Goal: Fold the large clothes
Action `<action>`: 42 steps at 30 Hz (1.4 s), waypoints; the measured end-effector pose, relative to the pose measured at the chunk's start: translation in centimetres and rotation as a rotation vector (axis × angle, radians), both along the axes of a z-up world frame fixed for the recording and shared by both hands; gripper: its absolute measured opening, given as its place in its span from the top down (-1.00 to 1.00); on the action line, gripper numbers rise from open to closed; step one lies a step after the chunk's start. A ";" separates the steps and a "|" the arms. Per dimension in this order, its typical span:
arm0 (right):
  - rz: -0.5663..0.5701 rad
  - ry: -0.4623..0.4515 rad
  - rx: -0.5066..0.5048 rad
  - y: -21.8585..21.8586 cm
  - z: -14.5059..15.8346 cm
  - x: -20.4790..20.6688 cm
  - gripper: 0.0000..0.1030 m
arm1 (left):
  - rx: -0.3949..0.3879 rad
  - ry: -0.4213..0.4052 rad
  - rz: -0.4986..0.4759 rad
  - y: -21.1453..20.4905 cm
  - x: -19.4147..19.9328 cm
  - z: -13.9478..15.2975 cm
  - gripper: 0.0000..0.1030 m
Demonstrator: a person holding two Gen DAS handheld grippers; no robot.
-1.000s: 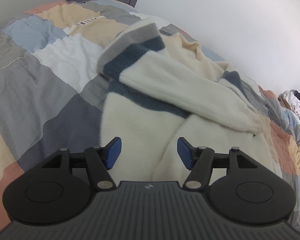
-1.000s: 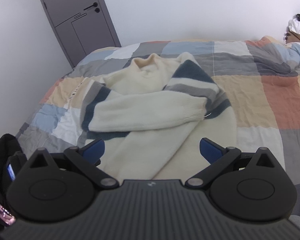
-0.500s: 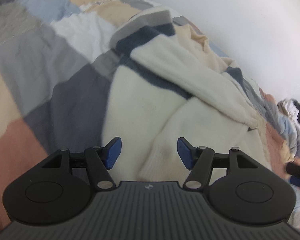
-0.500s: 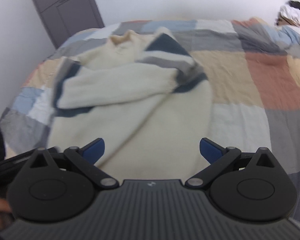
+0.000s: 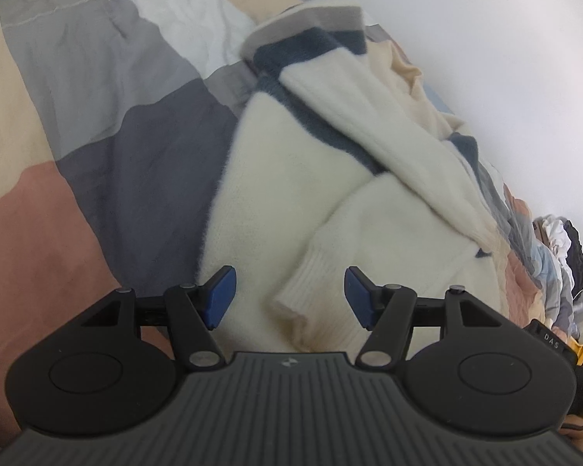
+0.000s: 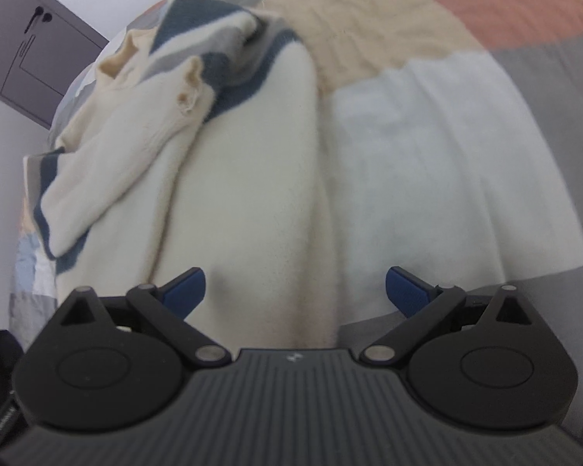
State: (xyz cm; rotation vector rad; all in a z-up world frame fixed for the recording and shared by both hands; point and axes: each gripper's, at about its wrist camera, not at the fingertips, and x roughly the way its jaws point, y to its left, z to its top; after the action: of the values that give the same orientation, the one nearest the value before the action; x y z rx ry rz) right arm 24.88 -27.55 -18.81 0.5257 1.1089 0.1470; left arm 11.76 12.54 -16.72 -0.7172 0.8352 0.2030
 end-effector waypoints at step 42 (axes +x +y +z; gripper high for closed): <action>0.119 -0.053 0.221 3.0 -1.6 -1.0 -0.32 | -0.248 0.009 0.022 1.7 1.4 -3.9 -0.32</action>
State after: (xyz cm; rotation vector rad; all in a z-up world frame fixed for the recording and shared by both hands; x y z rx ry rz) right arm 23.86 -24.56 -20.45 0.6490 1.0788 0.3881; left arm 13.14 14.24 -20.64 -0.9589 0.8702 0.1234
